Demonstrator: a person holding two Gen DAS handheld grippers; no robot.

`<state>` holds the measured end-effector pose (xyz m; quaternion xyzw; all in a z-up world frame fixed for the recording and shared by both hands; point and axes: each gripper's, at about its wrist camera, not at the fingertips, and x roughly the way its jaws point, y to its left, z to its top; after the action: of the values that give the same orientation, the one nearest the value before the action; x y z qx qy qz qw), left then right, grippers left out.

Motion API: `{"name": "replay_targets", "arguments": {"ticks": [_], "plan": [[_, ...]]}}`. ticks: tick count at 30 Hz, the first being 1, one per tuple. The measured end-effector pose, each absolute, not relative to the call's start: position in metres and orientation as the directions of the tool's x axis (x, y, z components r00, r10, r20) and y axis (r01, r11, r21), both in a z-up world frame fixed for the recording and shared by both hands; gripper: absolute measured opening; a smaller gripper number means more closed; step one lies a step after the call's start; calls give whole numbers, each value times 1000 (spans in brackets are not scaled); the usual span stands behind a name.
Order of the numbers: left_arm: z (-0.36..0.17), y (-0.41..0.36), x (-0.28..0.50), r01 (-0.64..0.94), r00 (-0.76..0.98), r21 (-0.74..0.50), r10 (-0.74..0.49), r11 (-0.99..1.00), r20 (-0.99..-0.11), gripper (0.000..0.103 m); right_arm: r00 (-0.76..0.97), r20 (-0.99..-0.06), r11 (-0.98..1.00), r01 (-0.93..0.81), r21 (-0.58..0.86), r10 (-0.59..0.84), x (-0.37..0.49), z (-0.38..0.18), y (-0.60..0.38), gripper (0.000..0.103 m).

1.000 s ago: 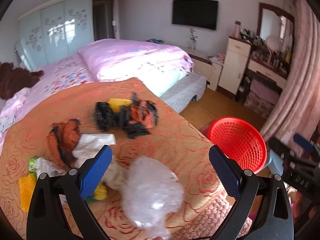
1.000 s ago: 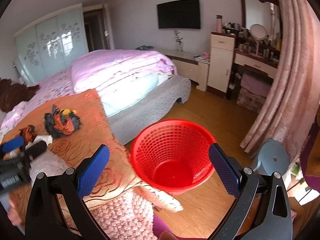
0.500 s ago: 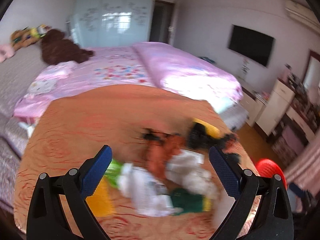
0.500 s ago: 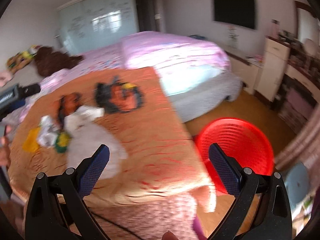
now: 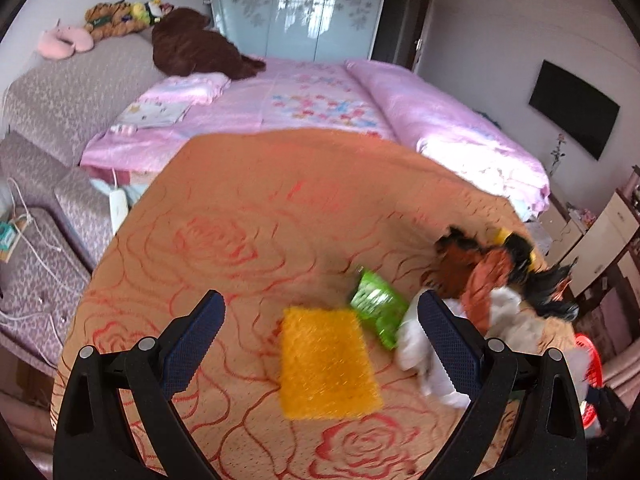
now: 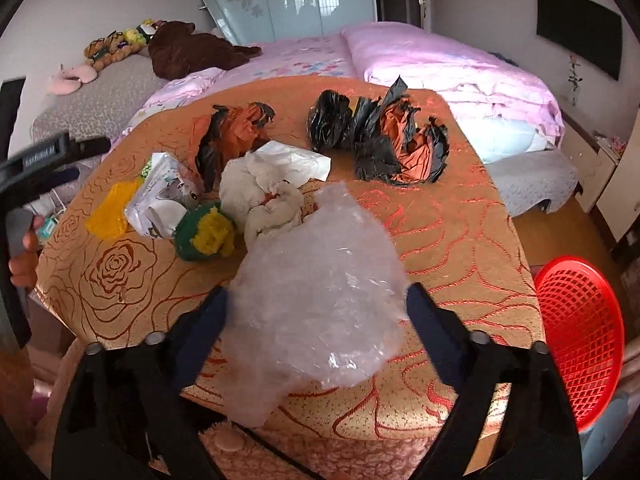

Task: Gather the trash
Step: 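Grasp the clear plastic bag with the right tool while the left tool grasps yellow bubble wrap, then carry the plastic bag and bubble wrap with both tools over the red basket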

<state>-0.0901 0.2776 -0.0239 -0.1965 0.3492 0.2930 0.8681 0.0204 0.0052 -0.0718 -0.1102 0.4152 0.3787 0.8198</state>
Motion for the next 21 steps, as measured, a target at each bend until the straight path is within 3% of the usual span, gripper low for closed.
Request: {"name": "replay_targets", "arguments": {"ticks": [5, 7, 9, 10, 11, 15, 21], "plan": [[-47, 278, -90, -645, 544, -120, 343, 755, -765, 87, 355, -762, 677, -721, 145, 542, 21, -71, 2, 59], [-58, 278, -89, -644, 525, -119, 323, 756, -788, 76, 353, -759, 672, -725, 147, 547, 21, -72, 2, 55], [-65, 277, -90, -649, 509, -128, 303, 750, -805, 56, 350, -758, 671, -726, 152, 550, 22, -71, 1, 52], [-69, 278, -91, -649, 507, -138, 290, 748, -812, 51, 348, -757, 671, -725, 156, 553, 22, -71, 0, 51], [-69, 278, -93, -649, 513, -138, 297, 748, -805, 48, 346, -757, 671, -723, 161, 554, 23, -72, -1, 51], [-64, 274, -95, -630, 536, -140, 298, 764, -790, 17, 347, -755, 681, -710, 176, 556, 28, -71, -4, 49], [-54, 272, -98, -634, 552, -132, 327, 762, -767, 13, 365, -742, 697, -692, 187, 562, 33, -67, -11, 48]]}}
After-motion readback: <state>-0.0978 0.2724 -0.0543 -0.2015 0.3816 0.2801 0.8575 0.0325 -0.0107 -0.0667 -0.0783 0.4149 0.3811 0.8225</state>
